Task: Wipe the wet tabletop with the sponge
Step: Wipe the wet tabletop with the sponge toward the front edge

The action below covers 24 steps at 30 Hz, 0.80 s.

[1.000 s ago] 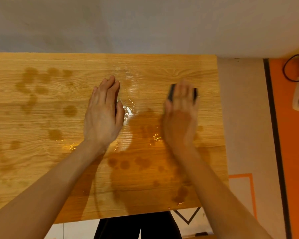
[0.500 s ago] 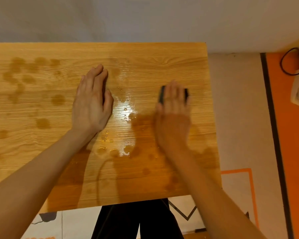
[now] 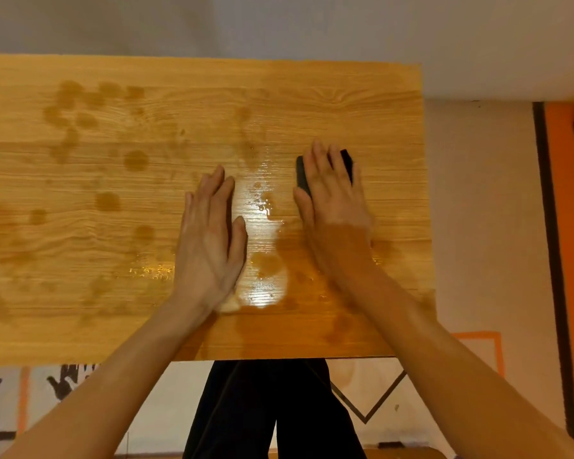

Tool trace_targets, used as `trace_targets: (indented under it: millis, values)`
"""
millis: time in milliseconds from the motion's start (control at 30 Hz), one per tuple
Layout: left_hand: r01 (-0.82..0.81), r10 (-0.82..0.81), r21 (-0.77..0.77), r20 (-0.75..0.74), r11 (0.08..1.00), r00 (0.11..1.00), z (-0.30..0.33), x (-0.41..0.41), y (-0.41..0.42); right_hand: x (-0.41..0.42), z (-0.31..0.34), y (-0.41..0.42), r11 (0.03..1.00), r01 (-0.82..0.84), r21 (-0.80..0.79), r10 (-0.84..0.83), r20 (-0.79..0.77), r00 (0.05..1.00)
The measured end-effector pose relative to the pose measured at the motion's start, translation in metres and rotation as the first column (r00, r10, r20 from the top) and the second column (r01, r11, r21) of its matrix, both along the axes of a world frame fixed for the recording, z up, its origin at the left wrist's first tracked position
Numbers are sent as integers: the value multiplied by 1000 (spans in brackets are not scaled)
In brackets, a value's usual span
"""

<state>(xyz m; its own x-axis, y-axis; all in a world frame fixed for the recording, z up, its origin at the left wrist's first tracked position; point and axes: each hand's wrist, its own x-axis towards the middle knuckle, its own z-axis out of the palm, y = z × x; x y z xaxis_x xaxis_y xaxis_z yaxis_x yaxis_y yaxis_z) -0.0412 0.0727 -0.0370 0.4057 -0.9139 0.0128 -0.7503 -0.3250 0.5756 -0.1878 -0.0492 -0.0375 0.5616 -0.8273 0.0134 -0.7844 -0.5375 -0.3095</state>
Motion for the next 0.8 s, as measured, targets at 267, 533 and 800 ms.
trace_targets:
  millis: [267, 533, 800]
  values:
    - [-48, 50, -16, 90, 999, 995, -5, -7, -4, -9, 7, 1, 967, -252, 38, 254, -100, 962]
    - [-35, 35, 1, 154, 999, 987, -7, -8, -2, -13, 1, 60, 956, -293, -14, 289, -138, 947]
    - [-46, 44, 11, 150, 999, 988, -5, -9, -4, 3, 1, -12, 994, -87, -70, 76, -147, 986]
